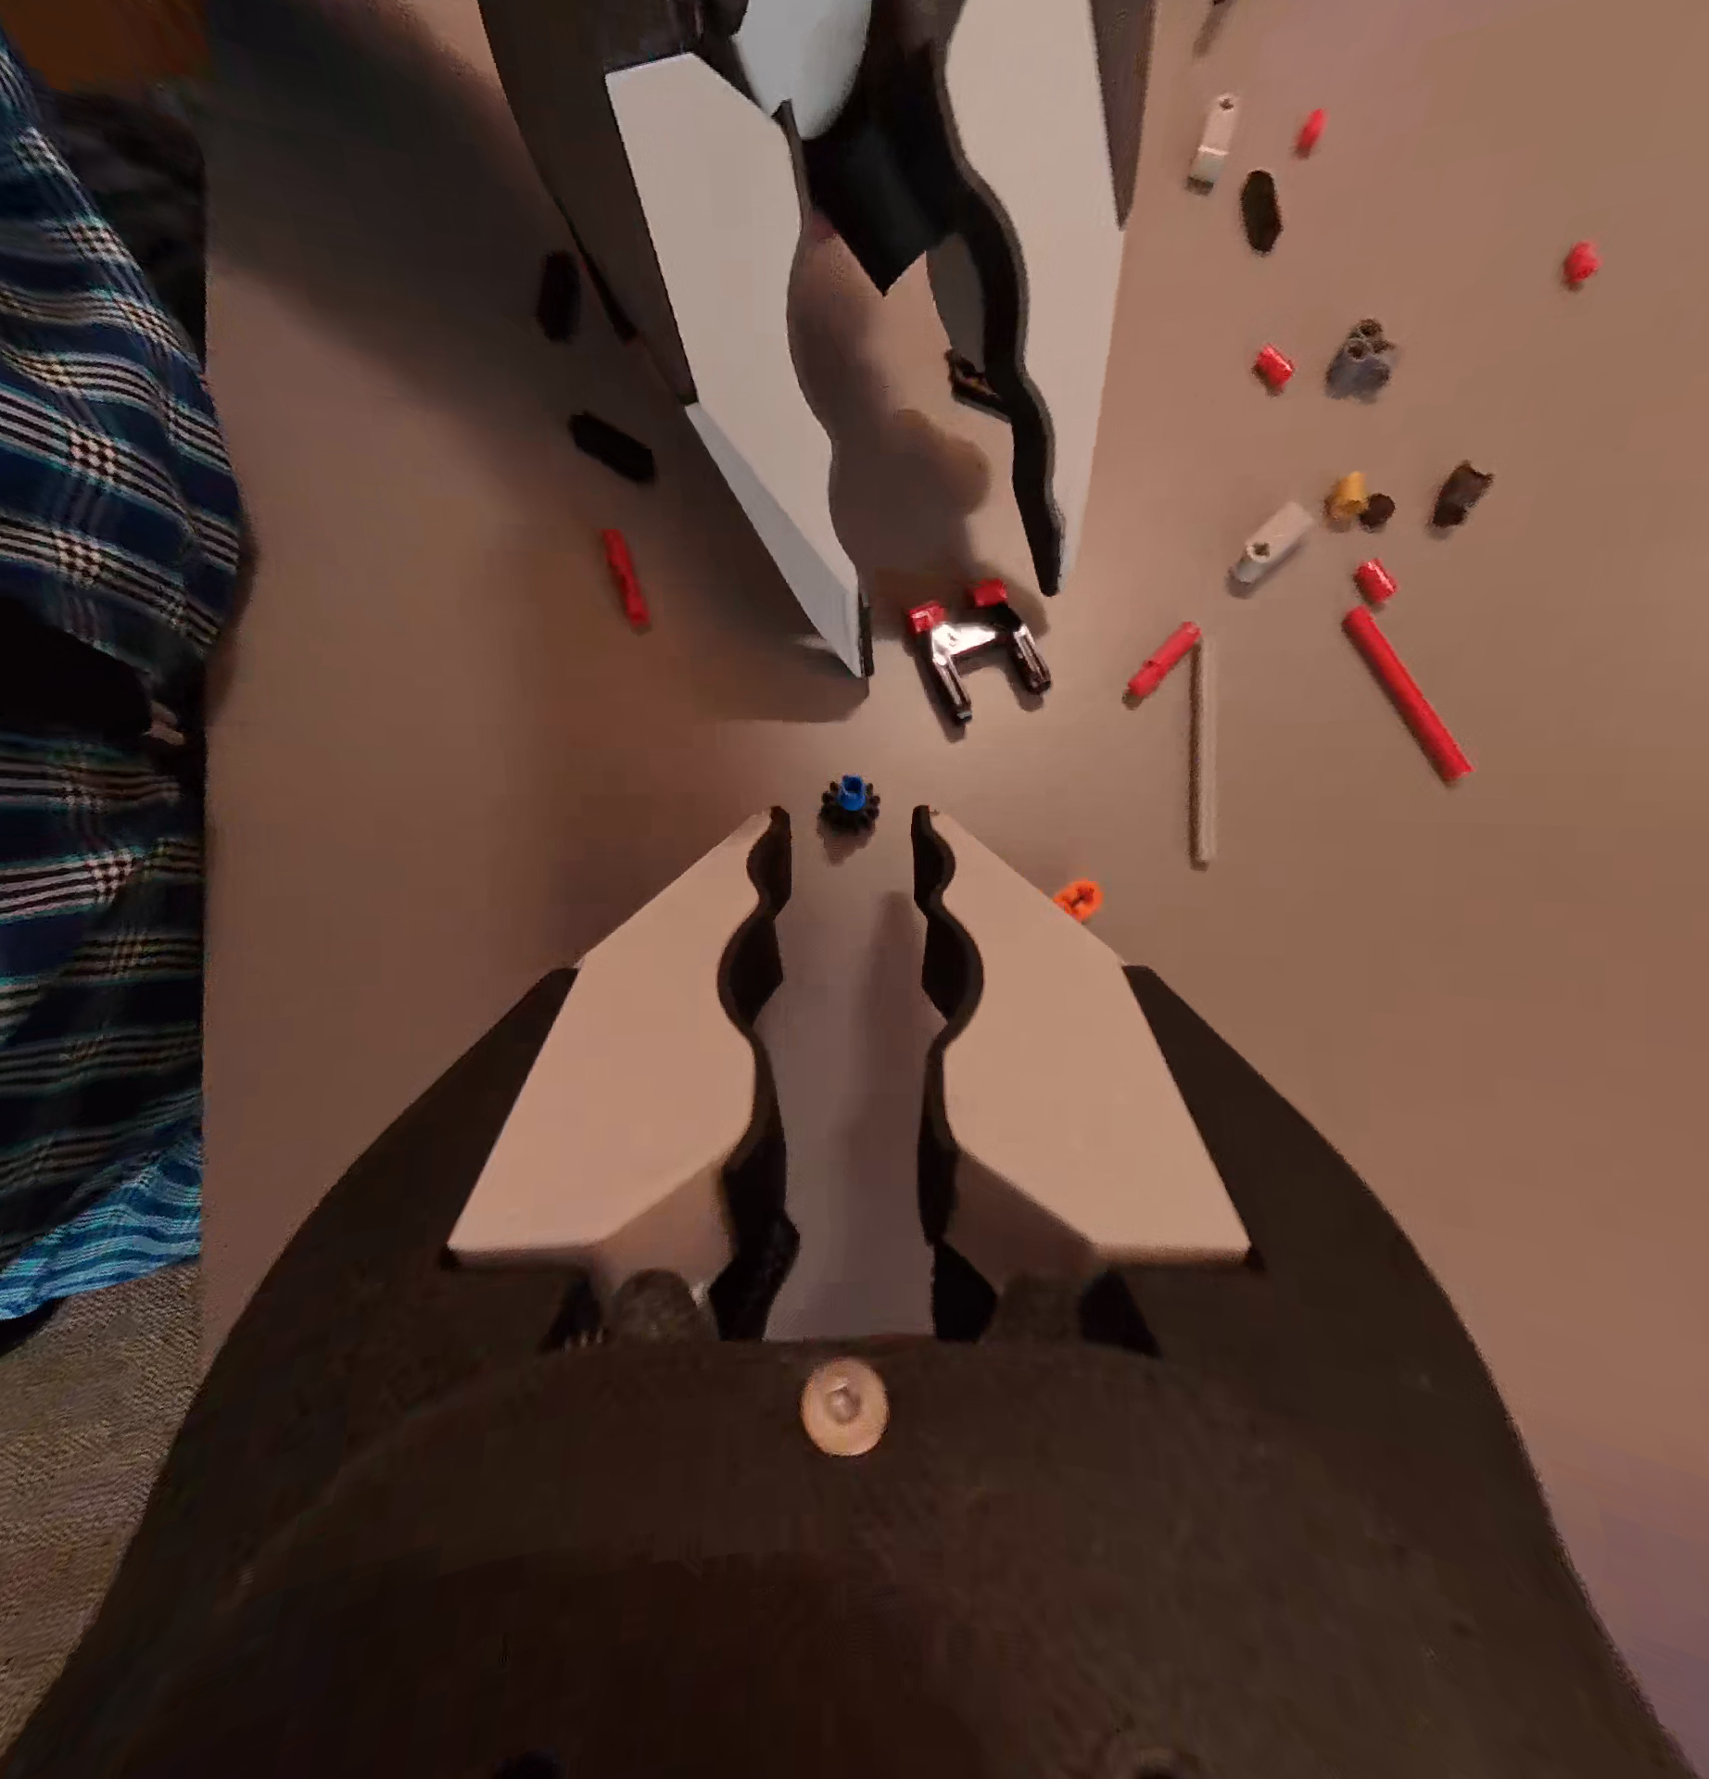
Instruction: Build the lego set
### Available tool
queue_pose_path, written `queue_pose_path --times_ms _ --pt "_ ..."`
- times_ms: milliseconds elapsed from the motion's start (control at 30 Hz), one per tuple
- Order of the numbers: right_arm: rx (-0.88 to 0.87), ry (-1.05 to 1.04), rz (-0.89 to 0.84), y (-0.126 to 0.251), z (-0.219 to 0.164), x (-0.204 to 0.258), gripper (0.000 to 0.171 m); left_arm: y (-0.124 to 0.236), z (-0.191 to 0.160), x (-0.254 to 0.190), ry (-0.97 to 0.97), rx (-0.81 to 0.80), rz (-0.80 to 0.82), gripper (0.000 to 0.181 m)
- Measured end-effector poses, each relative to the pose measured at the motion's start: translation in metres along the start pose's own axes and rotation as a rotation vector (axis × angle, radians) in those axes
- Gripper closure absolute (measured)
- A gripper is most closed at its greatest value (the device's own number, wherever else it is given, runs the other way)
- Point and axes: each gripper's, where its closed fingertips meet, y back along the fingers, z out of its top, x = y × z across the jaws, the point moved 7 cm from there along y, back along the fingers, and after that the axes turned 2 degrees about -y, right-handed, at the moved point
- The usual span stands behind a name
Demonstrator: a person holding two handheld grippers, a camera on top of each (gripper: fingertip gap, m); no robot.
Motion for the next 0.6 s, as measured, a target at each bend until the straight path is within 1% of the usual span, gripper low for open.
queue_pose_path --times_ms 33,167,300,333,400,500,533,567,600 --pt "0.000 0.007 0.002 -0.004 0.002 0.001 0.150 0.001 0.000 0.000 -0.005 0.001 0.002 0.136" --pt "0.017 0.007 -0.017 -0.015 0.004 -0.001 0.160 0.003 0.000 -0.001 -0.020 -0.005 0.011 0.135" --pt "-0.030 -0.045 -0.006 -0.013 0.007 -0.005 0.170 0.006 0.001 -0.001 -0.038 -0.027 0.018 0.136" --pt "-0.030 -0.046 -0.014 -0.012 0.008 -0.007 0.170 0.006 0.002 -0.001 -0.042 -0.033 0.014 0.136" --pt "0.022 0.001 -0.064 -0.010 0.010 -0.012 0.170 0.006 0.002 -0.002 -0.056 -0.031 0.023 0.136" --pt "0.173 0.106 -0.138 -0.014 0.011 -0.020 0.170 0.003 0.000 -0.004 -0.083 -0.009 0.033 0.136" --pt "0.199 0.142 -0.143 -0.016 0.013 -0.020 0.170 0.003 0.000 -0.004 -0.083 -0.006 0.036 0.136" --pt "0.206 0.157 -0.119 -0.020 0.017 -0.016 0.169 0.003 0.000 -0.004 -0.081 -0.007 0.036 0.136" --pt "0.218 0.172 -0.110 -0.024 0.019 -0.014 0.161 0.003 0.000 -0.004 -0.080 -0.010 0.034 0.136"
